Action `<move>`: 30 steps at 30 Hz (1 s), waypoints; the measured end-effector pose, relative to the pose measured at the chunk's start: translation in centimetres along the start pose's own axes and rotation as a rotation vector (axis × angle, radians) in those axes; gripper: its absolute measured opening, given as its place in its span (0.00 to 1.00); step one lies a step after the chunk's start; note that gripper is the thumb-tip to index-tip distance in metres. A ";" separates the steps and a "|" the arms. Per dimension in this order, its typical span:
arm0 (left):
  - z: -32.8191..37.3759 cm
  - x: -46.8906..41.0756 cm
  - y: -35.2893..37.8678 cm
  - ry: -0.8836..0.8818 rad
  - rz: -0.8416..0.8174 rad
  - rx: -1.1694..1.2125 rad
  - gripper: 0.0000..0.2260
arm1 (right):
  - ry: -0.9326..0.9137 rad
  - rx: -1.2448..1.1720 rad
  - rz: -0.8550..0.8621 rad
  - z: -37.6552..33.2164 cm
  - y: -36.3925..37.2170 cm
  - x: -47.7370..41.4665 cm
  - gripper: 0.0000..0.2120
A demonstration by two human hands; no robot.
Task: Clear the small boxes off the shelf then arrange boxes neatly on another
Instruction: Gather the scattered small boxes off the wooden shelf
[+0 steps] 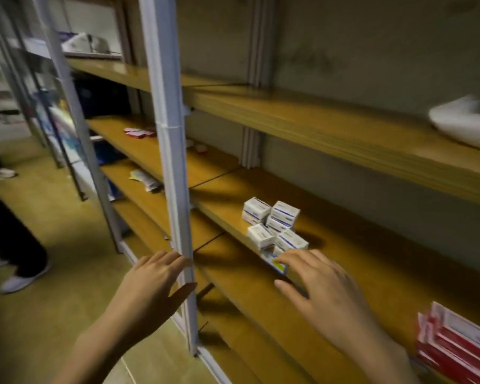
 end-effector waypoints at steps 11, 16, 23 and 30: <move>-17.0 1.1 -5.5 -0.148 0.014 -0.141 0.20 | -0.115 -0.090 -0.074 -13.4 6.5 -13.2 0.17; -26.0 0.9 -8.0 -0.157 0.005 -0.177 0.21 | -0.089 -0.075 -0.043 -19.8 9.8 -19.3 0.16; -34.8 -0.8 -9.7 -0.184 -0.006 -0.181 0.22 | -0.095 -0.067 -0.046 -24.9 11.6 -27.1 0.15; -41.7 -6.2 -8.5 -0.181 -0.018 -0.159 0.22 | -0.107 -0.048 -0.050 -27.1 14.5 -35.2 0.17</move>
Point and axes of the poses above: each hand's wrist, its own x-axis away from the middle knuckle, its own y-axis out of the palm, z = x × y, the point moved 1 cm from there along -x, towards the middle knuckle, and after that the axes turned 7 degrees about x, right-handed, at the moved point
